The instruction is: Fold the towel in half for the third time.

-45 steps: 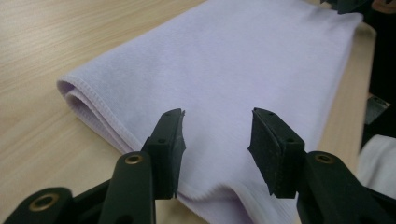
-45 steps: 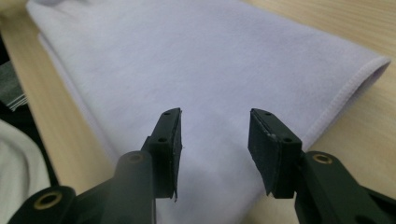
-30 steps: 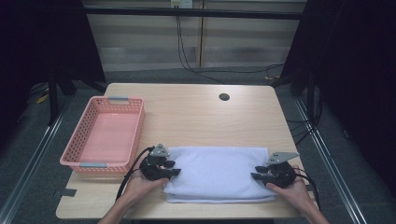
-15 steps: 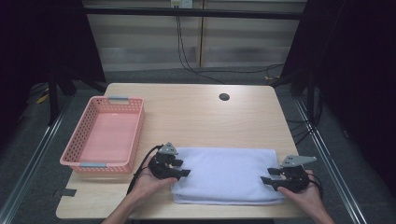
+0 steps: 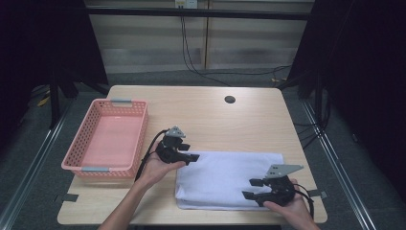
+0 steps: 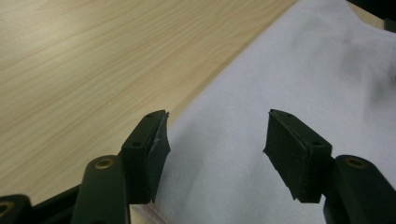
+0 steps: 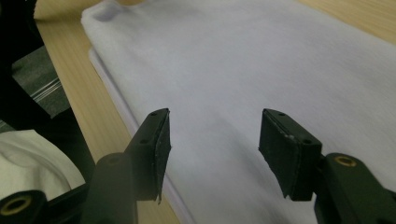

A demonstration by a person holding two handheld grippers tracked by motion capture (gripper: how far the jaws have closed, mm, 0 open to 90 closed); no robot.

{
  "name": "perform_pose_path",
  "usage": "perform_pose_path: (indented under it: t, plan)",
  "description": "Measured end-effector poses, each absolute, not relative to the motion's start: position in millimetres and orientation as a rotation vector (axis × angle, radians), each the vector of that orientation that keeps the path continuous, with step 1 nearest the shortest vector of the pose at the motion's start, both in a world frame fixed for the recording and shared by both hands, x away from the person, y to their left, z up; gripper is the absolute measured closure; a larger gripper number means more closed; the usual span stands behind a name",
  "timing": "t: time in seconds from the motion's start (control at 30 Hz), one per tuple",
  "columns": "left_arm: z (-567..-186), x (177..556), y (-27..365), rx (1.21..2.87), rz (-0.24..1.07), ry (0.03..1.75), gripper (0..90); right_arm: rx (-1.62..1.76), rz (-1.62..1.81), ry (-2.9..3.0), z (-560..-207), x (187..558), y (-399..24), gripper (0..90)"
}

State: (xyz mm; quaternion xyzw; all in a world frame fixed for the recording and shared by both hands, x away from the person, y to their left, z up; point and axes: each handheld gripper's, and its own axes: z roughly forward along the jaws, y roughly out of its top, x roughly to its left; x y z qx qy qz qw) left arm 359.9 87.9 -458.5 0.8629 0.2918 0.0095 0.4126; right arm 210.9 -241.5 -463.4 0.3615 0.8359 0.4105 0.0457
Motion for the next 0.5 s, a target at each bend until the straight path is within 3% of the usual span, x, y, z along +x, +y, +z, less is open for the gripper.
perform_pose_path:
  t: [0.13, 0.5]
  plan:
    - [-460, 366, 92, 2.159, 0.034, 0.763, 32.9, 1.012, 1.275, 2.63, -463, 225, -209, 42.5]
    - [-467, 369, 107, 2.113, 0.056, 0.822, 28.6, 0.828, 1.379, 2.778, -460, 250, -122, 40.0]
